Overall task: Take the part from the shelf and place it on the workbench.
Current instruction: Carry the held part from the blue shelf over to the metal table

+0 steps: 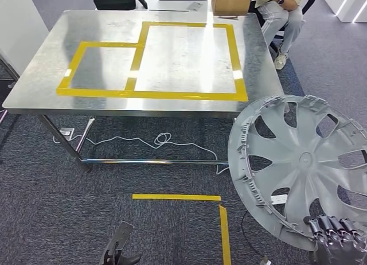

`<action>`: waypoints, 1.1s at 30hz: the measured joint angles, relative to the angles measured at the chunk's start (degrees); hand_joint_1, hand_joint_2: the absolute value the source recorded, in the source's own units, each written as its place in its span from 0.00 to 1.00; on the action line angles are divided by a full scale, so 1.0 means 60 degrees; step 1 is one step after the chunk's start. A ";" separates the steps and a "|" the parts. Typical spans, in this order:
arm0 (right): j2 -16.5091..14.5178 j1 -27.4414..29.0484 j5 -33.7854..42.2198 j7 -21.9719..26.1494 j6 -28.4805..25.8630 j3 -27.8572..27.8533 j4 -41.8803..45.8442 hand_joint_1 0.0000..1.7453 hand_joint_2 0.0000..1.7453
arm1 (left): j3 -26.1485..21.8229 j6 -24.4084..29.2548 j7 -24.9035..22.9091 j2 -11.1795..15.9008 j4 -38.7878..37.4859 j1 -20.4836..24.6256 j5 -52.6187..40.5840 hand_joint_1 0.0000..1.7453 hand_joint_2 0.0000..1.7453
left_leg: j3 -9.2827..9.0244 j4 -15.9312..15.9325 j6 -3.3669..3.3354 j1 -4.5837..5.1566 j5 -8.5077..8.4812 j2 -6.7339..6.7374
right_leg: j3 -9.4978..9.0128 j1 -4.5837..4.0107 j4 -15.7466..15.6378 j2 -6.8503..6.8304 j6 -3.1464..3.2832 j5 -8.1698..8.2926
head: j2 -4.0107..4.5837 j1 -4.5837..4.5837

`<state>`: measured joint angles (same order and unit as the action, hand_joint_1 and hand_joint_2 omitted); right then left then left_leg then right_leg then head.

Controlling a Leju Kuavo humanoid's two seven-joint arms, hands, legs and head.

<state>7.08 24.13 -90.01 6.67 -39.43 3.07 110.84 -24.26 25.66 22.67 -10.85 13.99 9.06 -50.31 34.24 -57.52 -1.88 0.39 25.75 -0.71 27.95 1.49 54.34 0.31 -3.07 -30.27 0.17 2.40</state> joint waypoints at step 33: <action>0.0004 -0.0052 -0.0004 0.0005 0.0000 0.0064 -0.0028 1.00 1.00 | -0.0004 0.0004 -0.0001 0.0064 0.0004 0.0013 0.0093 0.00 1.00 | -0.0335 -0.0041 -0.0060 -0.0044 0.0287 -0.0257 | 0.0694 0.0047 0.0612 0.0104 0.0100 0.0239 | 0.0000 -0.0038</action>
<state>7.10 23.82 -90.03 6.69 -39.43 3.45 110.67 -24.28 25.68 22.67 -10.46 14.01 9.14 -49.75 32.23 -57.77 -2.24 0.12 27.47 -2.25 32.11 1.77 58.01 0.93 -2.47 -28.83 0.17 2.17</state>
